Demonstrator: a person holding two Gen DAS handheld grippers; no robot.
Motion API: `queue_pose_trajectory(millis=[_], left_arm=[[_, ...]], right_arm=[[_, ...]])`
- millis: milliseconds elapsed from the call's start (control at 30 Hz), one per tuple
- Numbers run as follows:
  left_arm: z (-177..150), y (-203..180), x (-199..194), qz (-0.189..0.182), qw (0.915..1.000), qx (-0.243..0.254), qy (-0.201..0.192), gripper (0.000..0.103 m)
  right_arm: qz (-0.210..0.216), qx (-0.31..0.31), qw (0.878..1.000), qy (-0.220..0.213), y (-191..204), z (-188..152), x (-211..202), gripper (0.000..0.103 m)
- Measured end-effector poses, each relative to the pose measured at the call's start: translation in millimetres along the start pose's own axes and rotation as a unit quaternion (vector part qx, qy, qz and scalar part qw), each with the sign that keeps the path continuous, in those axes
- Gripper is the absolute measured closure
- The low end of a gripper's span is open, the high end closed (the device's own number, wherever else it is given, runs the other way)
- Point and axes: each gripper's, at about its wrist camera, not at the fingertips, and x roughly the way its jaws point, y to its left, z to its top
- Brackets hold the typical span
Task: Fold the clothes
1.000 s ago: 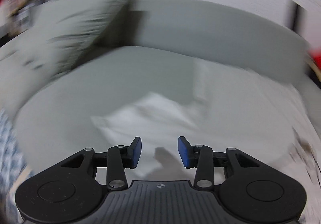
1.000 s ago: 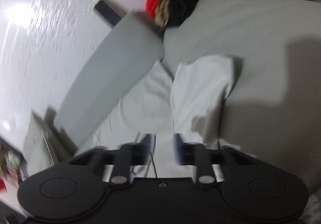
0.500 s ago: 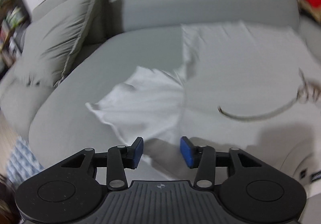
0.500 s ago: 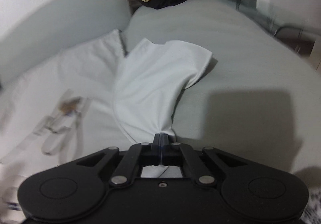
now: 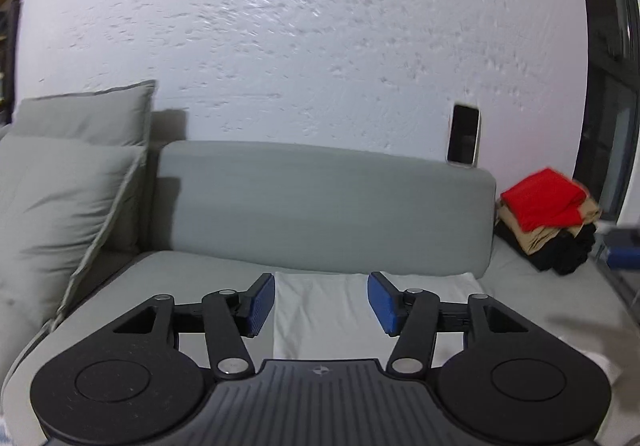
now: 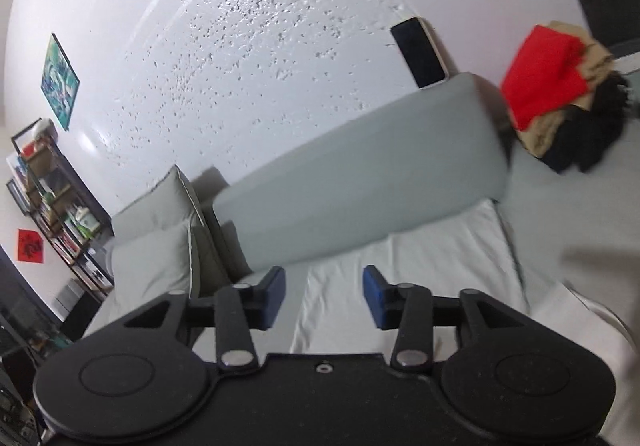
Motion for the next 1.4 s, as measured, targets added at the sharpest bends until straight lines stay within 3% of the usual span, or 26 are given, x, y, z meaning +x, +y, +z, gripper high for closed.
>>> queue_pose_trajectory(millis=[100,133,167,200,300,467,500,533,633,667,733,767,833,933,967,1033,1067,1100,1167,1233,1267,1400], left_arm=[[-20,-12,71,-0.003,0.9987,0.020,0.047,0.052],[-29,-14,94,0.001,0.9973,0.025,0.069,0.056],[-38,-17,117,0.005,0.9954,0.030,0.091,0.067],[-47,-18,140,0.009,0.9933,0.033,0.110,0.070],[-70,-13,191,0.014,0.9891,0.037,0.142,0.073],[-90,-4,245,-0.017,0.9822,0.018,0.187,0.072],[-93,-2,255,0.003,0.9810,0.021,0.193,0.071],[-95,0,266,0.044,0.9787,0.024,0.199,0.071],[-106,26,298,0.203,0.9535,0.017,0.222,0.074],[-107,32,304,0.233,0.9472,0.024,0.219,0.074],[-103,34,308,0.269,0.9390,0.047,0.209,0.077],[-99,33,307,0.272,0.9400,0.048,0.201,0.080],[-84,28,300,0.237,0.9557,0.025,0.172,0.081],[-66,2,294,0.126,0.9837,0.024,0.126,0.074],[-66,-10,296,0.090,0.9882,0.035,0.119,0.067],[-71,-30,307,0.052,0.9897,0.062,0.118,0.067],[-77,-37,316,0.064,0.9873,0.078,0.122,0.067],[-84,-39,327,0.093,0.9828,0.094,0.129,0.068],[-96,-27,348,0.179,0.9673,0.104,0.147,0.069],[-97,-4,363,0.250,0.9524,0.094,0.147,0.068],[-94,3,367,0.264,0.9500,0.086,0.142,0.067],[-75,8,369,0.240,0.9622,0.053,0.116,0.080]], right_arm=[[-0.023,-0.004,1.000,0.002,-39,-2,63,0.058],[-0.039,-0.001,0.999,0.009,-55,-6,83,0.063],[-0.059,0.005,0.998,0.020,-72,-12,102,0.069],[-0.079,0.009,0.996,0.033,-89,-18,121,0.081],[-0.121,0.003,0.990,0.072,-130,-34,169,0.083],[-0.086,-0.044,0.983,0.157,-161,-63,219,0.083],[-0.106,-0.063,0.980,0.159,-164,-67,226,0.089],[-0.139,-0.086,0.976,0.144,-167,-70,229,0.103],[-0.265,-0.085,0.957,0.084,-189,-66,233,0.102],[-0.289,-0.072,0.951,0.076,-198,-65,234,0.103],[-0.300,-0.040,0.950,0.072,-209,-63,234,0.103],[-0.301,-0.028,0.951,0.067,-209,-60,233,0.103],[-0.265,-0.015,0.964,0.029,-195,-53,229,0.096],[-0.152,-0.007,0.988,0.025,-174,-49,241,0.090],[-0.116,-0.018,0.992,0.042,-167,-52,251,0.090],[-0.069,-0.046,0.994,0.072,-155,-61,271,0.090],[-0.085,-0.071,0.991,0.078,-154,-68,281,0.090],[-0.100,-0.081,0.989,0.075,-158,-72,286,0.099],[-0.139,-0.060,0.988,0.042,-178,-71,288,0.103],[-0.211,-0.039,0.977,-0.001,-197,-58,283,0.103],[-0.240,-0.039,0.970,-0.014,-203,-54,282,0.103],[-0.276,-0.002,0.961,-0.022,-222,-42,280,0.103]])
